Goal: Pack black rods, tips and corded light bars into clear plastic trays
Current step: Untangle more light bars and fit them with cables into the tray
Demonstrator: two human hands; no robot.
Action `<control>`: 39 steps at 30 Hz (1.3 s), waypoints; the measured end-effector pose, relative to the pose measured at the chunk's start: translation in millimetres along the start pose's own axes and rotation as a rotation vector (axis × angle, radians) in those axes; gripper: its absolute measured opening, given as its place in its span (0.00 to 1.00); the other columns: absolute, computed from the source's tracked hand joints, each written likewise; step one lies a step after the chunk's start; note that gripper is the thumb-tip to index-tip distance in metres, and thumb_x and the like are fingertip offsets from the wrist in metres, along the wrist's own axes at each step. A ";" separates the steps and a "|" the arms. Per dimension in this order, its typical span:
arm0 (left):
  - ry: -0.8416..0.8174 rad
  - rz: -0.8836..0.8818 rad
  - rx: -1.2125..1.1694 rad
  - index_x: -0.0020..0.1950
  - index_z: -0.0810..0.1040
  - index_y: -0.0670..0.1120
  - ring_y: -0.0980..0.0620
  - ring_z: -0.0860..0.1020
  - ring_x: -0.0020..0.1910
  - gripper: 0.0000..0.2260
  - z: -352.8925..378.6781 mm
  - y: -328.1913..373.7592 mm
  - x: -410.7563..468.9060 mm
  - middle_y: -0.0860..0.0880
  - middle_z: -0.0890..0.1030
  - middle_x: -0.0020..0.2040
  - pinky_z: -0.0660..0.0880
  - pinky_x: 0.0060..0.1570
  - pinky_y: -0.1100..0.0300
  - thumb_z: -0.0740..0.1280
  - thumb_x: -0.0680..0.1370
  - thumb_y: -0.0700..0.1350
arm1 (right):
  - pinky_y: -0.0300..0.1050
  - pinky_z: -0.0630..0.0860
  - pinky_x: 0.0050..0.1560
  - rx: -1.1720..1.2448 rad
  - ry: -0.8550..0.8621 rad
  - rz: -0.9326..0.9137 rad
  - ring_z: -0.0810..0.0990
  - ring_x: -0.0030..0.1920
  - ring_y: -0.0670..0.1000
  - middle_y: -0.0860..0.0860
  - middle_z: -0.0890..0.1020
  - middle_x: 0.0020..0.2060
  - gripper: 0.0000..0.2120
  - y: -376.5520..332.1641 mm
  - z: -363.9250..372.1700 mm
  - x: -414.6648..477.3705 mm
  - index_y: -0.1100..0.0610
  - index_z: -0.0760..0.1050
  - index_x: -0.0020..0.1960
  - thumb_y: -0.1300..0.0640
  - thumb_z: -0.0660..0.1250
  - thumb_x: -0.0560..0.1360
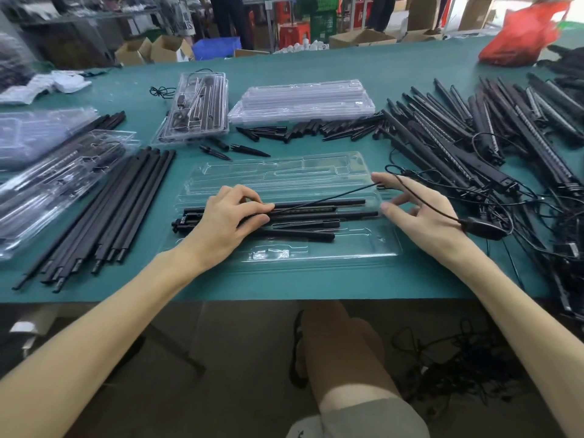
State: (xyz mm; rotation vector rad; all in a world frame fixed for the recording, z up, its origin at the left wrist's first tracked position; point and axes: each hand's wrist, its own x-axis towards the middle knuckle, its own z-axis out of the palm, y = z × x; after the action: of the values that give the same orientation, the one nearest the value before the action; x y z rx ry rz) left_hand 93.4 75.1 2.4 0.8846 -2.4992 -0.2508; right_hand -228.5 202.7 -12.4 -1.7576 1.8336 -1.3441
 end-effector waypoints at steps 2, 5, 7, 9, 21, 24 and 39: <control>-0.003 -0.038 -0.022 0.63 0.83 0.48 0.50 0.69 0.58 0.13 0.9 -0.2 1.2 0.50 0.76 0.56 0.63 0.66 0.44 0.67 0.80 0.48 | 0.35 0.72 0.41 -0.028 0.027 -0.005 0.76 0.38 0.45 0.48 0.82 0.50 0.21 0.6 0.8 -0.5 0.38 0.76 0.66 0.58 0.69 0.77; -0.025 -0.069 -0.060 0.64 0.82 0.50 0.51 0.68 0.59 0.13 0.7 -1.4 2.6 0.50 0.74 0.56 0.62 0.67 0.48 0.67 0.80 0.49 | 0.44 0.74 0.44 -0.033 0.091 -0.037 0.77 0.43 0.51 0.49 0.82 0.50 0.17 0.7 -1.1 -0.1 0.40 0.80 0.62 0.59 0.69 0.78; -0.038 -0.075 -0.052 0.65 0.81 0.50 0.51 0.68 0.60 0.14 0.8 -2.4 2.9 0.51 0.74 0.57 0.61 0.67 0.50 0.67 0.80 0.50 | 0.56 0.77 0.44 0.016 0.107 -0.048 0.80 0.47 0.54 0.47 0.84 0.50 0.13 -1.4 -2.5 -0.1 0.45 0.82 0.57 0.59 0.69 0.78; -0.050 -0.081 -0.027 0.65 0.80 0.50 0.51 0.67 0.60 0.13 2.0 -2.2 3.3 0.51 0.73 0.58 0.61 0.66 0.52 0.66 0.81 0.50 | 0.55 0.78 0.43 0.014 0.112 -0.085 0.81 0.45 0.53 0.47 0.85 0.47 0.06 -5.0 -1.6 -1.5 0.50 0.84 0.52 0.59 0.71 0.78; -0.078 -0.138 -0.006 0.63 0.80 0.55 0.50 0.68 0.59 0.14 2.4 -2.9 5.2 0.56 0.71 0.56 0.63 0.61 0.52 0.58 0.84 0.54 | 0.38 0.72 0.42 -0.228 0.044 -0.286 0.77 0.40 0.44 0.49 0.79 0.39 0.07 -9.8 -7.7 -22.9 0.60 0.79 0.44 0.57 0.70 0.77; -0.069 -0.149 -0.007 0.62 0.81 0.55 0.49 0.69 0.59 0.11 5.0 -4.3 6.5 0.56 0.71 0.56 0.64 0.61 0.52 0.63 0.83 0.51 | 0.37 0.68 0.39 -0.325 -0.025 -0.277 0.74 0.38 0.44 0.46 0.76 0.36 0.12 -10.7 -13.0 -29.7 0.56 0.76 0.41 0.48 0.69 0.76; -0.054 -0.268 0.013 0.57 0.79 0.60 0.52 0.67 0.62 0.11 9.3 1.0 10.7 0.56 0.71 0.58 0.59 0.62 0.54 0.68 0.77 0.60 | 0.40 0.67 0.36 -0.338 -0.133 -0.068 0.75 0.34 0.45 0.44 0.77 0.31 0.13 -33.8 -8.0 -17.7 0.50 0.75 0.36 0.59 0.76 0.74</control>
State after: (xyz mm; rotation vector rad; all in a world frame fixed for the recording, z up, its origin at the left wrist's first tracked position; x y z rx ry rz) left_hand 81.0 69.3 -1.4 1.2344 -2.4293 -0.3502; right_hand -208.5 227.4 10.2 -2.0336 2.0340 -0.9531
